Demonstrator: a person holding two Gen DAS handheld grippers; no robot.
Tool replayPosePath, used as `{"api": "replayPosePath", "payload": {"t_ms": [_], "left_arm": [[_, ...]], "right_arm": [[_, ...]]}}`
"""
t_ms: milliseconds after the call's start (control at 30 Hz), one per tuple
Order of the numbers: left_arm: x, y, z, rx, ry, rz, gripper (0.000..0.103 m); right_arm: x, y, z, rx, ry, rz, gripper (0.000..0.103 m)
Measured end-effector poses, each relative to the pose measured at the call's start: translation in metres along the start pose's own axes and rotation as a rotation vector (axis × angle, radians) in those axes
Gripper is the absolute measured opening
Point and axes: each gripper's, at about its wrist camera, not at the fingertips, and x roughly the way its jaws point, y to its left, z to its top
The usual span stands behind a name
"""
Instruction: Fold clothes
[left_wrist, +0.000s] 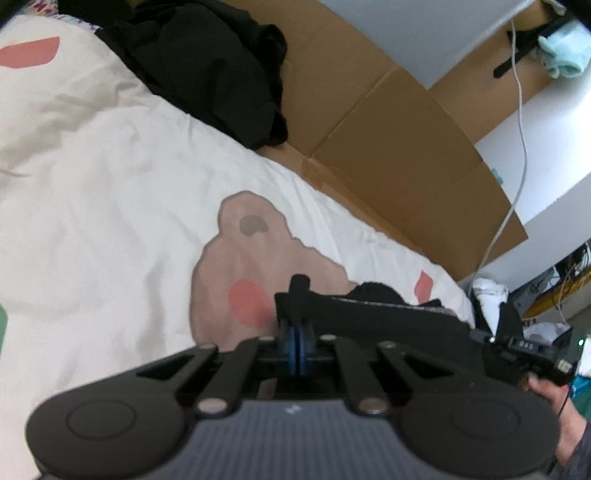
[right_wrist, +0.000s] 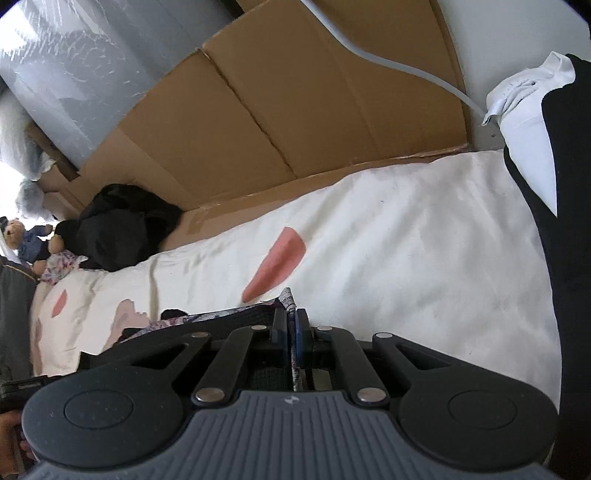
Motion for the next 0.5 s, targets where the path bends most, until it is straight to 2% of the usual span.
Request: {"api": "replayPosePath", "payload": {"t_ms": [100, 333, 500], "left_arm": [[0.008, -0.001, 0.005, 0.016, 0.004, 0.0, 0.002], [0.036, 0.0, 0.016, 0.076, 0.041, 0.057, 0.001], [0.044, -0.003, 0.023, 0.065, 0.059, 0.072, 0.001]], "right_arm": [[0.009, -0.005, 0.005, -0.02, 0.011, -0.016, 0.003], [0.033, -0.008, 0.004, -0.021, 0.036, -0.05, 0.003], [0.043, -0.009, 0.006, 0.003, 0.044, -0.091, 0.003]]}}
